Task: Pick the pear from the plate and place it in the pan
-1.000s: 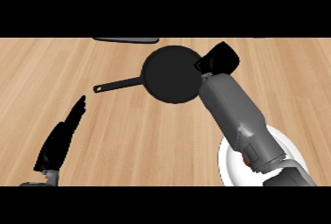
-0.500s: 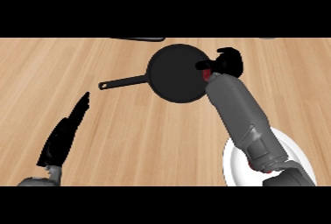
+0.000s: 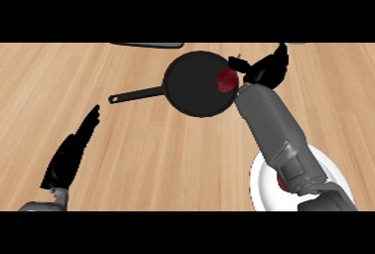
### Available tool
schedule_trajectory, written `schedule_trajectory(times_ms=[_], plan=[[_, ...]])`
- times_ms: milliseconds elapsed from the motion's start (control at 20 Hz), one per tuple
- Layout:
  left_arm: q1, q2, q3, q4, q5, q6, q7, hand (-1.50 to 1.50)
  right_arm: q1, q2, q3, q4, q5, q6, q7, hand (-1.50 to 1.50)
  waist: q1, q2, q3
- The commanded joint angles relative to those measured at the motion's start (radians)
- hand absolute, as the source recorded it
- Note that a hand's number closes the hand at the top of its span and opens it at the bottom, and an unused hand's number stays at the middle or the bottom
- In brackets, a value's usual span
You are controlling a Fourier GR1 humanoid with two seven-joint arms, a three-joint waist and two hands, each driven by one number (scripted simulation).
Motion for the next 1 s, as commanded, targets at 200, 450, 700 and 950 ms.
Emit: schedule_trajectory(times_ms=[200, 450, 700, 950], plan=[[0.031, 0.010, 0.035, -0.009, 0.016, 0.004, 0.021, 0.00, 0.057, 0.006, -0.094, -0.010, 0.062, -0.350, 0.039, -1.50, -0.053, -0.028, -0.001], [0.070, 0.000, 0.037, 0.011, -0.002, 0.020, -0.007, 0.00, 0.204, 0.006, -0.030, -0.134, 0.088, -0.354, 0.036, -1.50, -0.084, -0.046, -0.002], [0.091, 0.009, 0.045, -0.019, 0.010, 0.006, 0.022, 0.00, 0.346, 0.006, 0.098, -0.231, 0.117, -0.357, 0.076, -1.50, -0.099, -0.057, -0.003], [0.109, 0.017, 0.073, -0.018, 0.015, 0.017, 0.023, 0.00, 0.498, 0.006, 0.192, -0.355, 0.126, -0.358, 0.112, -1.50, -0.125, -0.066, -0.005]])
